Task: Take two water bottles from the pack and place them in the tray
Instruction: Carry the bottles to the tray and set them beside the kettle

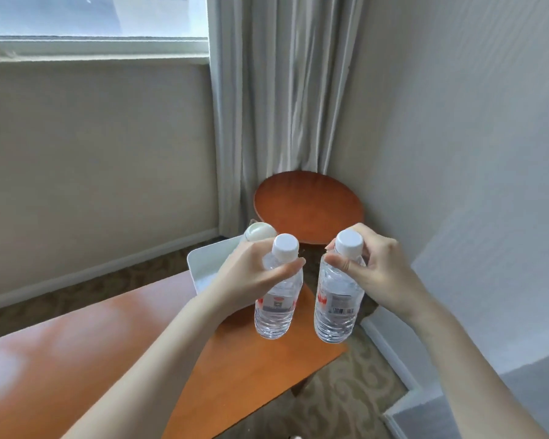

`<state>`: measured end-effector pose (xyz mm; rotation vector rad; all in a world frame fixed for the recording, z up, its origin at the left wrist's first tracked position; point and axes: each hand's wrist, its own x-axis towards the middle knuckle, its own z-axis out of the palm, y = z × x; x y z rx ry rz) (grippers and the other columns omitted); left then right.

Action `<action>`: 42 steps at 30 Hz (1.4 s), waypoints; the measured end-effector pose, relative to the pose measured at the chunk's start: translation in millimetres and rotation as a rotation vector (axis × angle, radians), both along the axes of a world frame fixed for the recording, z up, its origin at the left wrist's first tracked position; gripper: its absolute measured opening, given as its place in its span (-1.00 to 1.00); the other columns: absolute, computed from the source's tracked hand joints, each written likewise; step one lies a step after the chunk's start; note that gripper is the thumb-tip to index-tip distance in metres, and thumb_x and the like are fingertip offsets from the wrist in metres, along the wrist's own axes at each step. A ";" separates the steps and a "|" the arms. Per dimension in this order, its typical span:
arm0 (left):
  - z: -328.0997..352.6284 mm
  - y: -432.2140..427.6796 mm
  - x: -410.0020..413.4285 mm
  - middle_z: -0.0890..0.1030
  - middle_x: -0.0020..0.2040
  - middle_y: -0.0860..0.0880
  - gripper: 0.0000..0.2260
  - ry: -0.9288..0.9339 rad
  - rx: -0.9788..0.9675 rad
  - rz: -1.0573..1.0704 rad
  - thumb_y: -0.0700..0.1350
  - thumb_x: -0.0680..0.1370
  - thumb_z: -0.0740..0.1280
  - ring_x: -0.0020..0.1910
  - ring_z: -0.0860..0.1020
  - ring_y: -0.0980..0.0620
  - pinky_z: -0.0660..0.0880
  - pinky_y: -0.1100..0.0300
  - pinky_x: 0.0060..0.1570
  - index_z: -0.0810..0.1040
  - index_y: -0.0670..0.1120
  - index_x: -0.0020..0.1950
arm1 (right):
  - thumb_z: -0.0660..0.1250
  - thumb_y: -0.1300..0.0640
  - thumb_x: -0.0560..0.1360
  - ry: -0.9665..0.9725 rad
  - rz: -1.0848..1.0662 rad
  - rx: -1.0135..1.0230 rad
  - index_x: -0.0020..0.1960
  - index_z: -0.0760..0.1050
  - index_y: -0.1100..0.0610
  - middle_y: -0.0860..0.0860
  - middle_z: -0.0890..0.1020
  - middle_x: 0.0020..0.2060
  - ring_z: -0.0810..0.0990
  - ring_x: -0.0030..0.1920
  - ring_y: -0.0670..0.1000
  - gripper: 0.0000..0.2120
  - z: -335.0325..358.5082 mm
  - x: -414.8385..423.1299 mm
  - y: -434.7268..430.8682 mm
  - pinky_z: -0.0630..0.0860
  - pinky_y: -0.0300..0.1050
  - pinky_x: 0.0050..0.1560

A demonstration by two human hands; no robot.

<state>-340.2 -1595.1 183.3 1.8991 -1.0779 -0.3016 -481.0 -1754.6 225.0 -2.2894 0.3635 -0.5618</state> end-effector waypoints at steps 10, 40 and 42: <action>-68.1 14.4 -10.7 0.66 0.02 0.01 -0.79 0.241 0.143 0.347 -0.02 0.46 0.45 0.01 0.57 0.09 0.49 0.14 0.10 0.64 -0.09 0.02 | 0.31 -0.29 0.38 0.102 0.426 0.009 -0.06 0.48 0.17 0.03 0.62 -0.19 0.58 -0.18 0.05 -0.50 -109.9 61.9 -25.0 0.49 -0.13 -0.14; -195.7 21.4 -0.4 0.36 0.09 0.00 -0.53 0.437 0.380 0.436 -0.06 0.39 0.53 0.08 0.38 0.10 0.32 0.30 0.09 0.57 -0.02 0.29 | 0.45 0.15 0.42 0.394 0.378 0.072 0.08 0.47 0.20 0.08 0.61 0.06 0.57 0.08 0.09 -0.71 -241.2 84.4 4.5 0.44 -0.17 0.03; -197.8 21.2 0.1 0.37 0.11 -0.01 -0.53 0.452 0.367 0.434 -0.07 0.39 0.53 0.09 0.38 0.11 0.32 0.30 0.10 0.56 -0.01 0.29 | 0.45 0.15 0.42 0.398 0.382 0.073 0.07 0.47 0.19 0.08 0.61 0.05 0.57 0.07 0.09 -0.71 -241.4 86.2 6.3 0.46 -0.14 0.03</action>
